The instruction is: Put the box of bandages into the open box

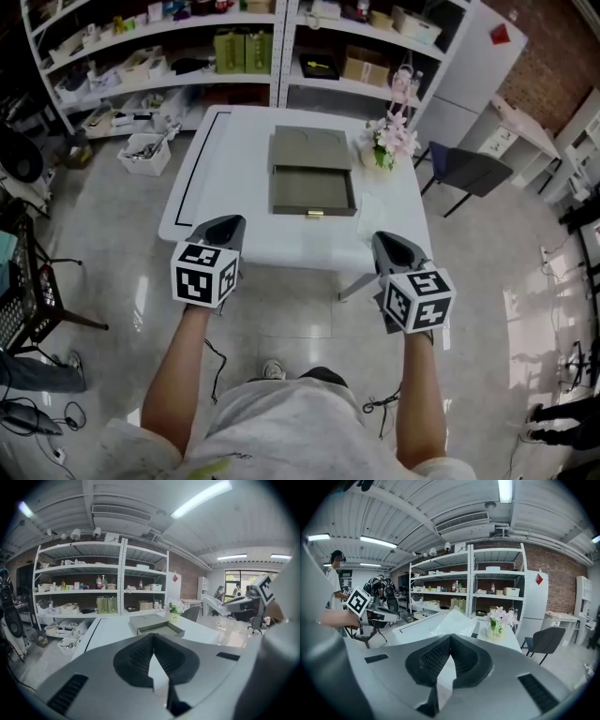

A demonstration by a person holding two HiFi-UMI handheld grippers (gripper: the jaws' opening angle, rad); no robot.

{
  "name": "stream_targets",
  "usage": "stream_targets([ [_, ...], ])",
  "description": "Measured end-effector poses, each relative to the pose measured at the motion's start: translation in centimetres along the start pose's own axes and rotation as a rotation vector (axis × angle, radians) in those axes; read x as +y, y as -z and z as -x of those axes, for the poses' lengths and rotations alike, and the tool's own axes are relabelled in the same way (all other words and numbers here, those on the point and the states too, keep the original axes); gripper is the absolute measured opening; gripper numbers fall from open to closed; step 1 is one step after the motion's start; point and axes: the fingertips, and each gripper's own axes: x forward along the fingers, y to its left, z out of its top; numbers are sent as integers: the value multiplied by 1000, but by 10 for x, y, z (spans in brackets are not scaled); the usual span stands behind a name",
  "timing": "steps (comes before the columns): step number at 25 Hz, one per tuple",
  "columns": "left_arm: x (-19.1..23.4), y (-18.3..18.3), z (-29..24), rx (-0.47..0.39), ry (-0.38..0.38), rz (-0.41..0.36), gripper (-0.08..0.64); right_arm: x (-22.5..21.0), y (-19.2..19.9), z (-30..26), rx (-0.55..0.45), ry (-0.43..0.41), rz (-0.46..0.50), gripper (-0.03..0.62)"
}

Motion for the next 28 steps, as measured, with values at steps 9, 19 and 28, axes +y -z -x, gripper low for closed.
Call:
stream_targets([
  [9, 4, -1, -19, 9, 16, -11, 5, -2, -4, -24, 10, -21, 16, 5],
  [19, 16, -9, -58, 19, -19, -1, 6, -27, -10, -68, 17, -79, 40, 5],
  [28, 28, -12, -105, 43, -60, 29, 5, -53, -13, -122, 49, -156, 69, 5],
])
